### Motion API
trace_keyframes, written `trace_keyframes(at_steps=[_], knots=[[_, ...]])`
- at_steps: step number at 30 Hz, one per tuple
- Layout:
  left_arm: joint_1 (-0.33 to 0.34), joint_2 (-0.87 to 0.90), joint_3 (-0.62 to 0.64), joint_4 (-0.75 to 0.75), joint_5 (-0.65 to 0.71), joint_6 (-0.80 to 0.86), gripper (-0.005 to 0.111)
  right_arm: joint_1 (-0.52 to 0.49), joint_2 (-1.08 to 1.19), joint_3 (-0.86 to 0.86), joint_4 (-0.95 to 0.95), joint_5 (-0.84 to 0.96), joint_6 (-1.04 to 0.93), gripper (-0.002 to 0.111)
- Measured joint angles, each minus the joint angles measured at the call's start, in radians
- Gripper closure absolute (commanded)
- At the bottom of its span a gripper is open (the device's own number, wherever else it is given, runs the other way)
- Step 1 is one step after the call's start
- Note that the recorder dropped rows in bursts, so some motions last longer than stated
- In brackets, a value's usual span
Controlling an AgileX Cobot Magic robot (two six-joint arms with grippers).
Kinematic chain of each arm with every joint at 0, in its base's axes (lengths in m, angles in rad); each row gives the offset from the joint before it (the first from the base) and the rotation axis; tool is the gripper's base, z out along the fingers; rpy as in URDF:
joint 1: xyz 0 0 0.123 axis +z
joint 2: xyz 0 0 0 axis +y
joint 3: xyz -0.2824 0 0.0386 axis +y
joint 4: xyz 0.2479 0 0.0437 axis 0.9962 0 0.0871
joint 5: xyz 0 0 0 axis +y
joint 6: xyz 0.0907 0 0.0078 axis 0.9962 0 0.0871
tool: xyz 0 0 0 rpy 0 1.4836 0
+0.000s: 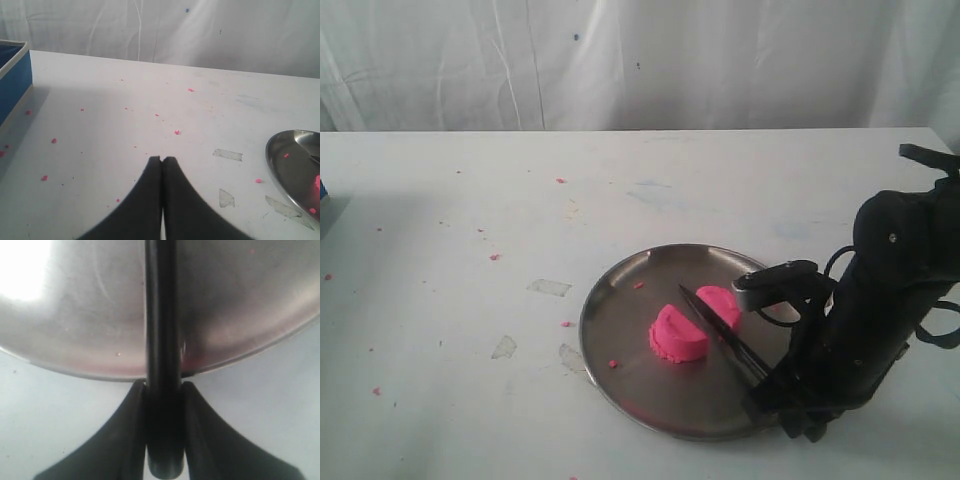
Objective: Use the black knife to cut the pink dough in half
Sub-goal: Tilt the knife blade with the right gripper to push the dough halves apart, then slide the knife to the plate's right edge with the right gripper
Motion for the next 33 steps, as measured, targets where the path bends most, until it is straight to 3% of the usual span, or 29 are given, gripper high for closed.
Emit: trace_keyframes(at_steps=[14, 33], knots=[[0.0, 0.0, 0.0, 0.0, 0.0, 0.0, 0.107, 0.116, 0.0, 0.0, 0.0, 0.033, -0.028, 0.108], [0.0, 0.0, 0.0, 0.0, 0.0, 0.0, 0.107, 0.125, 0.0, -0.006, 0.0, 0.049, -0.07, 0.108]])
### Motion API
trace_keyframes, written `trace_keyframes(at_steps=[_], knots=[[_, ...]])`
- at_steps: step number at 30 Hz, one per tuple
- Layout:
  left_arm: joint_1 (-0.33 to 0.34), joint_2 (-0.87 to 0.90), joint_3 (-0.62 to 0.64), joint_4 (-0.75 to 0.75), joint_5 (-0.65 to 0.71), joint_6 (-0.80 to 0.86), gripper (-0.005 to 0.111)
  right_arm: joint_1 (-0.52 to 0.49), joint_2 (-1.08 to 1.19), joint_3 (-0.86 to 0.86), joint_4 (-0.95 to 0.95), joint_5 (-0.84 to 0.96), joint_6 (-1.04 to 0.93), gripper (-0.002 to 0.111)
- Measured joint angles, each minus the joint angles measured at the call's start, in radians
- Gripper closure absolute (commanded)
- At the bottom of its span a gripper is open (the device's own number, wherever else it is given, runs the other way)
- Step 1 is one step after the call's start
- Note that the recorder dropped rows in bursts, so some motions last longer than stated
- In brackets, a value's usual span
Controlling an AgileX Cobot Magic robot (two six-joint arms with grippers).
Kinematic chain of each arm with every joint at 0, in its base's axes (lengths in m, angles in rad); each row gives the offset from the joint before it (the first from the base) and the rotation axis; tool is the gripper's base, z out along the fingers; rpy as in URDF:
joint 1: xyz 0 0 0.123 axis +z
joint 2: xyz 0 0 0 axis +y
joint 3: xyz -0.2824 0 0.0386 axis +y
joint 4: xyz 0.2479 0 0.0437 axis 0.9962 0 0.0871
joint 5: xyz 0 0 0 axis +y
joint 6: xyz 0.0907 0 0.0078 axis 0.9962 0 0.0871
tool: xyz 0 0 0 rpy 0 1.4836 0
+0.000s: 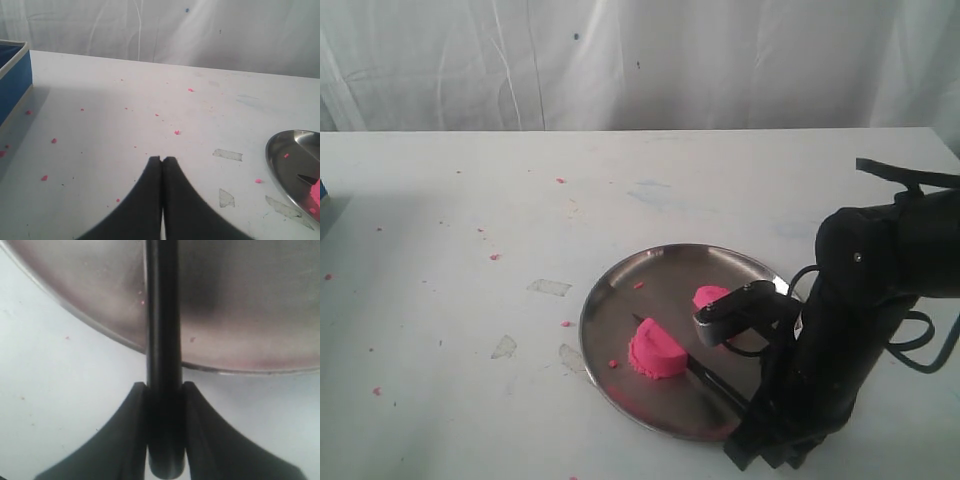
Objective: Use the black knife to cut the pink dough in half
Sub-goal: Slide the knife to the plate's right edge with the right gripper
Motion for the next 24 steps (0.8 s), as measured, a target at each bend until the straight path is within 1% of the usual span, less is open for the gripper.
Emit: trace_keyframes(at_steps=[6, 9, 11, 18, 20, 24], knots=[[0.0, 0.0, 0.0, 0.0, 0.0, 0.0, 0.107, 0.0, -0.021, -0.048, -0.003, 0.043, 0.0, 0.108], [0.0, 0.0, 0.0, 0.0, 0.0, 0.0, 0.107, 0.002, -0.065, -0.066, -0.05, 0.037, 0.032, 0.108], [0.0, 0.0, 0.0, 0.0, 0.0, 0.0, 0.107, 0.002, -0.102, -0.07, -0.113, 0.027, 0.09, 0.108], [0.0, 0.0, 0.0, 0.0, 0.0, 0.0, 0.107, 0.002, -0.17, -0.07, -0.481, 0.014, 0.401, 0.108], [0.0, 0.0, 0.0, 0.0, 0.0, 0.0, 0.107, -0.008, -0.17, -0.07, -0.536, 0.014, 0.463, 0.108], [0.0, 0.0, 0.0, 0.0, 0.0, 0.0, 0.107, -0.026, -0.168, -0.06, -0.566, 0.014, 0.498, 0.108]])
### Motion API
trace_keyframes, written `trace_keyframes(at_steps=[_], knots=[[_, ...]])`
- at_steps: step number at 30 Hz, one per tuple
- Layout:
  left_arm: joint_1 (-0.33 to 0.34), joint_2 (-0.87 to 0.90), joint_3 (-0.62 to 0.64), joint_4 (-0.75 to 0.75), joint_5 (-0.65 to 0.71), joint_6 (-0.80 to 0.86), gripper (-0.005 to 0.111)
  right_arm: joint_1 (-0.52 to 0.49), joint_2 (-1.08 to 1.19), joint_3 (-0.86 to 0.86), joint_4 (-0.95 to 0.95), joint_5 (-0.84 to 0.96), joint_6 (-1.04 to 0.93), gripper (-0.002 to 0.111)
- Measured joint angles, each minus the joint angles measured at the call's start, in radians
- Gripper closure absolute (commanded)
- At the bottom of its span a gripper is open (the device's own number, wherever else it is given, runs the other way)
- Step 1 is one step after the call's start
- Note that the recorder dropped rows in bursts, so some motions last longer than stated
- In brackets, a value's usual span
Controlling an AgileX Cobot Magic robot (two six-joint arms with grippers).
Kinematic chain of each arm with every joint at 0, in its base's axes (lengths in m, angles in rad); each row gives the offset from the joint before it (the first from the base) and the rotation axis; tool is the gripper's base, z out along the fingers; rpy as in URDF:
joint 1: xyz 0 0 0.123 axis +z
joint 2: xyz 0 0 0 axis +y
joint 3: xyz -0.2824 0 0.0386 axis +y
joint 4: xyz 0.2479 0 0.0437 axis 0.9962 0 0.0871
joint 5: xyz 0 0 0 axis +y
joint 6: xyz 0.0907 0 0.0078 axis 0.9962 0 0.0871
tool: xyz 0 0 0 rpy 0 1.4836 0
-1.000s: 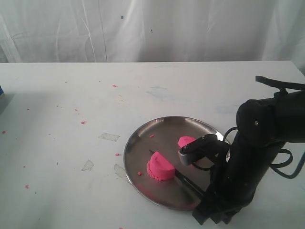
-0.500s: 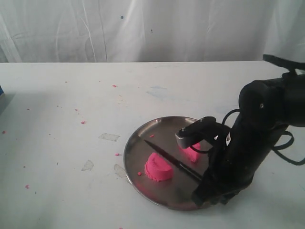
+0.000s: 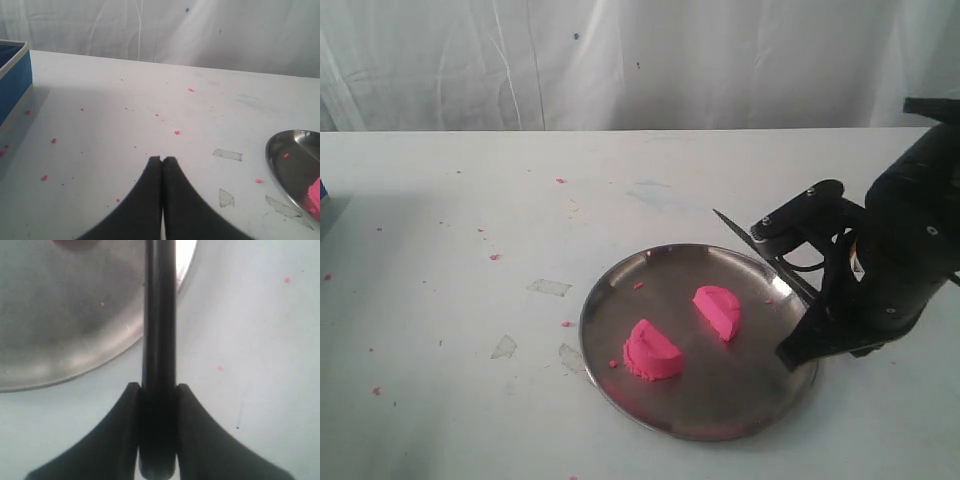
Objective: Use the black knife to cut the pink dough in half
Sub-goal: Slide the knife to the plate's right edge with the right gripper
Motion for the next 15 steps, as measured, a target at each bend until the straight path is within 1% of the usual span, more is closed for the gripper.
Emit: trace_keyframes(at_steps=[15], knots=[[0.0, 0.0, 0.0, 0.0, 0.0, 0.0, 0.107, -0.007, 0.114, 0.01, 0.0, -0.041, -0.012, 0.108]])
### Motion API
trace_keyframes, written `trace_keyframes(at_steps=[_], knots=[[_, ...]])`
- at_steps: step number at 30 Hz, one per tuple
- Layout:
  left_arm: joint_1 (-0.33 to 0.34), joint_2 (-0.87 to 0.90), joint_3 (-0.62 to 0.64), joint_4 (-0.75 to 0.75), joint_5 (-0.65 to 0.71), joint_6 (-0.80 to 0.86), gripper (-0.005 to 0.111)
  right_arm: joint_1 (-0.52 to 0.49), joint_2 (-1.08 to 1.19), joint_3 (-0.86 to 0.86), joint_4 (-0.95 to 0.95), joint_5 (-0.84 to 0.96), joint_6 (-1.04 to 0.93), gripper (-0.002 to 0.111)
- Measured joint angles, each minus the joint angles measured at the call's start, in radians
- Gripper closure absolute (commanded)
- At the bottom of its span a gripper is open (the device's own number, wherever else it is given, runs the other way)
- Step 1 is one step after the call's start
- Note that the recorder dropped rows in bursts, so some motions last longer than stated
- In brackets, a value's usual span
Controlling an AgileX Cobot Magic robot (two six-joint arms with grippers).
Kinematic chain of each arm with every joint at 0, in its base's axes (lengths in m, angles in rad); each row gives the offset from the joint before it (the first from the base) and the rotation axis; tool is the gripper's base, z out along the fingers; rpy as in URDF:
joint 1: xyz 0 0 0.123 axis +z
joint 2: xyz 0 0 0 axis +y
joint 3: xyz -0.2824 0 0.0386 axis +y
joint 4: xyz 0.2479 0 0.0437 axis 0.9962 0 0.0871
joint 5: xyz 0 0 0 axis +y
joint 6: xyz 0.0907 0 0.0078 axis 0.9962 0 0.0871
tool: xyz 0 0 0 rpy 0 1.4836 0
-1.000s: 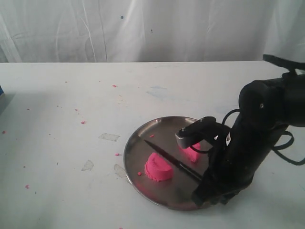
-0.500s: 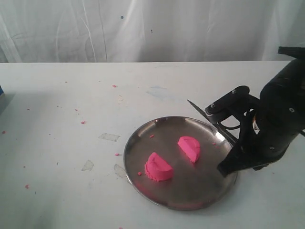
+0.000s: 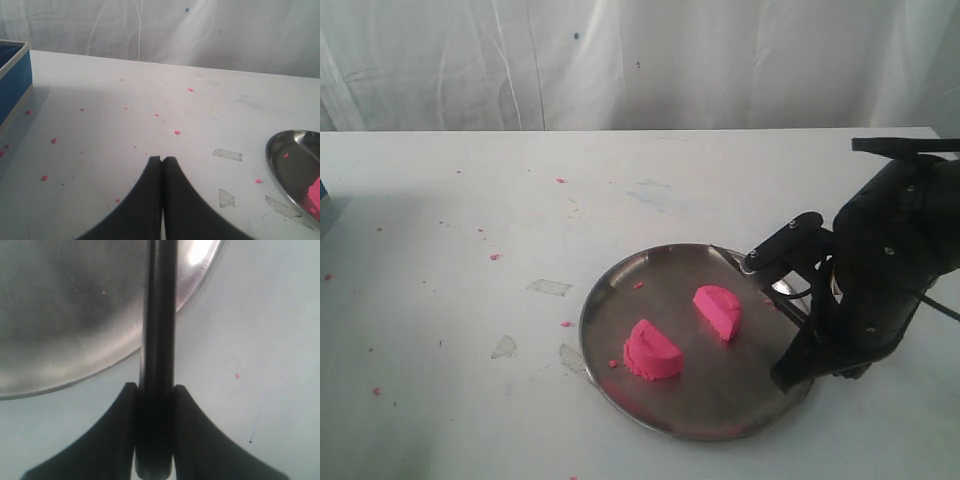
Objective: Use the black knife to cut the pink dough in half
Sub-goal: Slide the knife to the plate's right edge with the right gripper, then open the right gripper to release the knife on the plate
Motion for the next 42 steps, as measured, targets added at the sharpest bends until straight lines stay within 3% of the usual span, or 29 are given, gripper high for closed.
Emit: trace_keyframes(at_steps=[16, 26, 42], knots=[[0.0, 0.0, 0.0, 0.0, 0.0, 0.0, 0.107, 0.0, 0.057, 0.027, 0.014, -0.041, 0.0, 0.108], [0.0, 0.0, 0.0, 0.0, 0.0, 0.0, 0.107, 0.0, 0.057, 0.028, 0.014, -0.039, 0.0, 0.084], [0.0, 0.0, 0.0, 0.0, 0.0, 0.0, 0.107, 0.0, 0.057, 0.028, 0.014, -0.039, 0.0, 0.074]])
